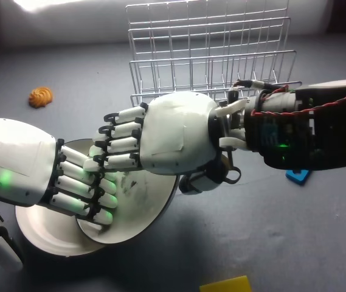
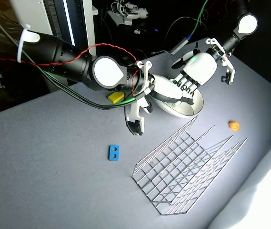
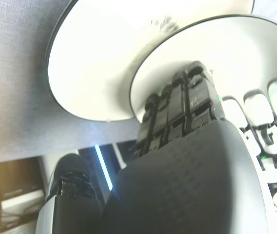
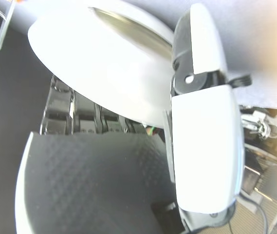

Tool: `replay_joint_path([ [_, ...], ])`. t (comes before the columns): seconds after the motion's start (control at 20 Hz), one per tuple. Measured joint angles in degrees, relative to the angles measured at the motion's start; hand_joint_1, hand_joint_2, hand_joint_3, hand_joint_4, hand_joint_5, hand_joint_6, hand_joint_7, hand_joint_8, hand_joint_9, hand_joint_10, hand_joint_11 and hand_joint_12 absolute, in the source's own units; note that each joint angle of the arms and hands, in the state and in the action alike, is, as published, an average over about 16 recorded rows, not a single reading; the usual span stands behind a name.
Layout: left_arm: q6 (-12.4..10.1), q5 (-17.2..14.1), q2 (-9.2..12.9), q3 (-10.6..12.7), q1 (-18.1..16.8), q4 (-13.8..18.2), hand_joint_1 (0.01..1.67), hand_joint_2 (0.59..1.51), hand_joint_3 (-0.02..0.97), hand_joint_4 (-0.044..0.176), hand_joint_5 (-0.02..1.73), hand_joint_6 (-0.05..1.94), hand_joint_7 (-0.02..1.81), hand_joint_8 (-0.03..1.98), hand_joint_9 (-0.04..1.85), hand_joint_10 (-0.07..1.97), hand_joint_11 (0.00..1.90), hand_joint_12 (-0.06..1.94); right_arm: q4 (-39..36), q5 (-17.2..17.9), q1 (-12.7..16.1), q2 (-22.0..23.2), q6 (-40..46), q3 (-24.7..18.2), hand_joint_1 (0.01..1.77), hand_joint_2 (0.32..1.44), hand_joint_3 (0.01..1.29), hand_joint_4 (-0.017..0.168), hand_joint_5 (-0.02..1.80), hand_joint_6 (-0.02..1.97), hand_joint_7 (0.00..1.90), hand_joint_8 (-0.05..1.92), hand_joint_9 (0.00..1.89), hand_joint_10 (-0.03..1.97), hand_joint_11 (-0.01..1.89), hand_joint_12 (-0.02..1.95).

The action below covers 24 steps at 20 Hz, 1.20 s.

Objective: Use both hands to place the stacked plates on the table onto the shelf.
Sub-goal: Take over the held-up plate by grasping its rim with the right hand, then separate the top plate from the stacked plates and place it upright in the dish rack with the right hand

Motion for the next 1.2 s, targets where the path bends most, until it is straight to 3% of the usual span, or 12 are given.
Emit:
replay_joint_path([
  [0.3,-0.34,0.04,0.00,0.02,0.00,0.12,0.01,1.166,0.018,-0.001,0.02,0.02,-0.01,-0.01,0.01,-0.02,0.02,0.00,1.37,1.45,-0.29,-1.82,-1.52,2.14,1.13,1.02,0.02,-0.005,0.14,0.00,0.21,0.02,0.20,0.07,0.09,0.75],
  [0.7,-0.78,-0.26,0.00,0.44,-0.35,-0.05,0.01,1.167,0.019,-0.002,0.02,0.02,-0.01,-0.01,0.01,0.00,0.02,0.00,5.99,3.87,-0.57,-2.22,-5.38,2.53,1.13,1.01,0.02,-0.006,0.53,0.26,0.65,0.18,0.72,0.13,0.50,1.11],
  [0.95,-2.07,-0.76,-0.19,2.29,-2.25,-1.26,0.01,1.167,0.019,0.000,0.02,0.02,0.00,-0.01,0.02,0.01,0.02,0.00,8.96,4.95,-0.71,-2.38,-7.66,2.48,1.13,0.98,0.01,-0.006,0.75,0.47,0.90,0.31,1.05,0.11,0.82,1.07],
  [1.2,-4.08,-1.51,-0.41,5.90,-5.04,-2.68,0.01,1.162,0.019,0.001,0.02,0.01,0.01,-0.01,0.02,0.01,0.02,0.00,9.77,5.49,-0.62,-2.39,-8.15,2.02,1.13,0.94,0.01,-0.009,0.82,0.64,0.98,0.44,1.21,0.05,0.98,0.99],
])
